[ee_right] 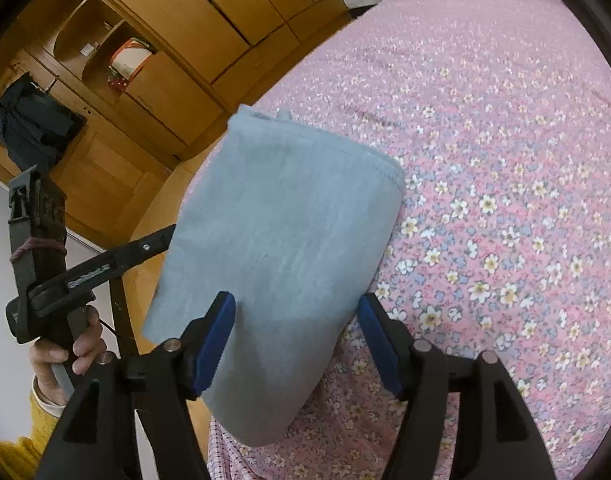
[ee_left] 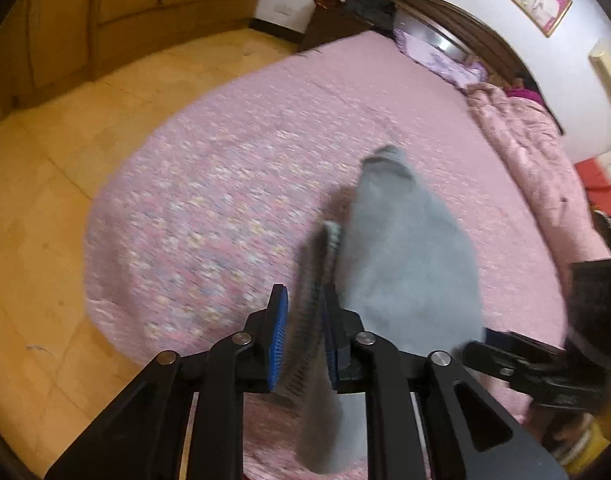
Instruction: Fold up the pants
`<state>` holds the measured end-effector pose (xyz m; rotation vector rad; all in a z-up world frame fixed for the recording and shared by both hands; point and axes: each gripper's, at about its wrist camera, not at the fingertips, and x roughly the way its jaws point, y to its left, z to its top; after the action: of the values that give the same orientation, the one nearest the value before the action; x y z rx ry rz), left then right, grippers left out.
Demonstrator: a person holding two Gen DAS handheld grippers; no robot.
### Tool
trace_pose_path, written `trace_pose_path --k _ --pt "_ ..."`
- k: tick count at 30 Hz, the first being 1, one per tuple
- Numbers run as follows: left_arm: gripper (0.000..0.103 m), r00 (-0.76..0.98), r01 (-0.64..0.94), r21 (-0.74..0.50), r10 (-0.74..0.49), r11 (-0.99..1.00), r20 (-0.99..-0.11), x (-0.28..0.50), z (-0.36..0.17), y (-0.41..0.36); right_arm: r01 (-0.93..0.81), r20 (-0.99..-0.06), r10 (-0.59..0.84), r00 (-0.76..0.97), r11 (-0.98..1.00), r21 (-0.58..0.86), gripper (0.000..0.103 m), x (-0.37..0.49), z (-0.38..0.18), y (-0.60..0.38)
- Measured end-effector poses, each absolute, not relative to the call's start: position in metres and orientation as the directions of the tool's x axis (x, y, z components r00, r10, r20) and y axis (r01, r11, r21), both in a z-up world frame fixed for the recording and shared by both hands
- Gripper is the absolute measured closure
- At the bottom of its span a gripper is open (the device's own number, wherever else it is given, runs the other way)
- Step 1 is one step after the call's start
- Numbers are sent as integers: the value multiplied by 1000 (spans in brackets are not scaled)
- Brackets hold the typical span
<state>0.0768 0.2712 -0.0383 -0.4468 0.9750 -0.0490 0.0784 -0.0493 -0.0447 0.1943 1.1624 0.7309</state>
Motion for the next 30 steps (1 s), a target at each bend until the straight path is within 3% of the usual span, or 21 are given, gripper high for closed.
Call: trace_pose_path --k 2,4,7,11,13,14,21,30 --pt "88 578 -134 -360 -222 923 -785 75 -35 266 -404 -769 615 176 757 513 35 81 -52 -48" --pt "77 579 -121 -313 -189 942 -793 76 -33 260 -391 -766 620 172 756 524 35 81 -58 -48" --pt "76 560 -90 -229 -141 969 -817 80 -33 251 -395 -763 624 172 753 527 35 82 -61 -47" --pt "72 603 -66 -280 -185 958 -776 62 -17 263 -398 -758 629 170 748 531 34 84 -62 -45" --pt "50 618 -20 -316 -237 948 -750 60 -11 261 -396 -753 636 168 744 539 33 83 -65 -47" --pt "48 617 -9 -323 -250 946 -747 61 -12 257 -393 -751 638 170 742 542 33 83 -66 -48" --pt "48 500 -4 -352 -303 936 -811 96 -55 241 -401 -748 640 174 740 540 31 83 -66 -45" --pt "41 527 -27 -412 -337 911 -780 103 -65 244 -388 -721 663 203 730 562 28 91 -68 -37"
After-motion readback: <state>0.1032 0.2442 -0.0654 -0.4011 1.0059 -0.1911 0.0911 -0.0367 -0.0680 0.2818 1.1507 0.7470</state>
